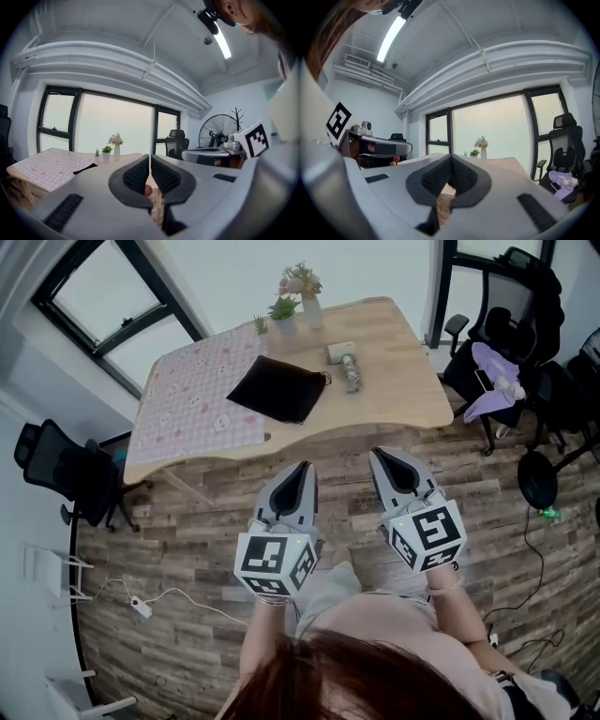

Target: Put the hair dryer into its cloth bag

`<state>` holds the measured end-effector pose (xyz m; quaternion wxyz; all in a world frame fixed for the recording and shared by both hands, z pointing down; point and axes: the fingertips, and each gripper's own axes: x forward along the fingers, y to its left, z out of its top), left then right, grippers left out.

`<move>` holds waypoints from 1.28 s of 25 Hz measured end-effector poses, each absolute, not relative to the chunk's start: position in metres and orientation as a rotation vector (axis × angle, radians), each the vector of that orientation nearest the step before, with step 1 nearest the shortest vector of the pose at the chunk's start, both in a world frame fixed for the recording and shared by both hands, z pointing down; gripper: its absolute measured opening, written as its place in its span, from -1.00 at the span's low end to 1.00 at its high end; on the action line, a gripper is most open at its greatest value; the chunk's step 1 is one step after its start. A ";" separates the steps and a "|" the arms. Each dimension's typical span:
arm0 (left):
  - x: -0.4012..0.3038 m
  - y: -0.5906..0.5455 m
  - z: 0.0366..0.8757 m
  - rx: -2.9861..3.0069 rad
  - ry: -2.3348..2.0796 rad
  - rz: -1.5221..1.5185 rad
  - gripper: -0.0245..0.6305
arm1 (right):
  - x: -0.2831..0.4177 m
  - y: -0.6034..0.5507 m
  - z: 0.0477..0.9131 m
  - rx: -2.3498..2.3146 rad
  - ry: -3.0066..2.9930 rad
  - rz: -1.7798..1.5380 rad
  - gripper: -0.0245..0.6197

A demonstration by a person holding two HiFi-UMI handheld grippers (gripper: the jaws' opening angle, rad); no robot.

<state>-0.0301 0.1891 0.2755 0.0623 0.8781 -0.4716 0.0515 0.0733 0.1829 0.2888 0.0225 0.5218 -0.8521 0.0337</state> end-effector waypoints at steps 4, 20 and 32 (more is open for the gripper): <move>-0.040 0.158 0.275 2.662 -1.408 0.152 -0.87 | 0.067 0.153 0.287 1.646 -2.622 0.087 -0.93; -0.075 0.061 0.287 2.702 -1.318 0.180 -0.87 | 0.037 0.059 0.298 1.716 -2.533 0.125 -0.93; -0.071 0.009 0.308 2.704 -1.248 0.214 -0.87 | 0.043 0.009 0.315 1.747 -2.469 0.176 -0.93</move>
